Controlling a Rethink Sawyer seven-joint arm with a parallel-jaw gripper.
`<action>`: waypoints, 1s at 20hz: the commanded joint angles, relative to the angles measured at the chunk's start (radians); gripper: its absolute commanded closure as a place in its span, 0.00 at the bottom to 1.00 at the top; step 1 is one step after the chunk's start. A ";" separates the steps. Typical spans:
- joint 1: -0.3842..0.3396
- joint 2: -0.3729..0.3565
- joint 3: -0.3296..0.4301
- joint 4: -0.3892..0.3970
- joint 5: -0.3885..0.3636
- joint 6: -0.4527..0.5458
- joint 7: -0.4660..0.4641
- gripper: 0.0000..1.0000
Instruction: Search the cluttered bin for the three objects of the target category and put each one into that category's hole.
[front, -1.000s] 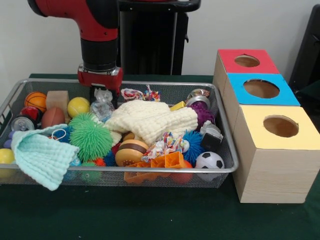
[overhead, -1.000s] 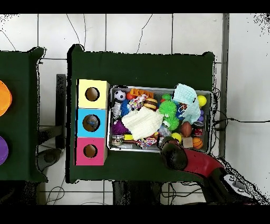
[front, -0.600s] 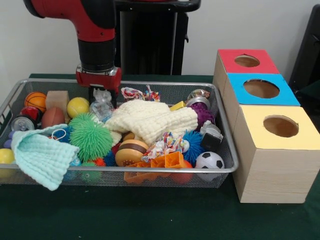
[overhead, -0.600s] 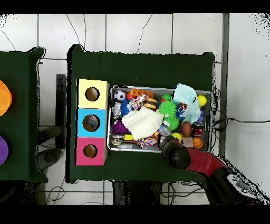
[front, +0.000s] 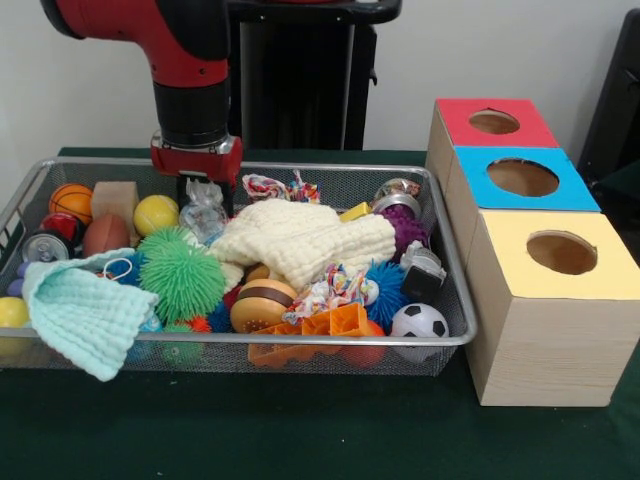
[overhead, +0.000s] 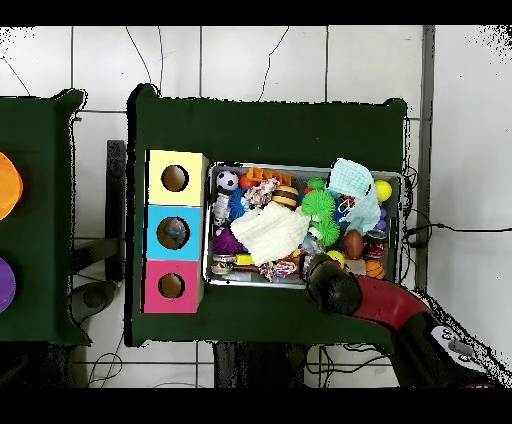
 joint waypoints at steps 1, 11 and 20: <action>-0.019 0.043 0.111 -0.145 -0.012 0.033 0.021 0.00; 0.004 -0.083 0.108 -0.125 0.010 0.168 -0.013 0.00; -0.036 -0.181 0.160 -0.080 0.042 0.262 -0.022 0.00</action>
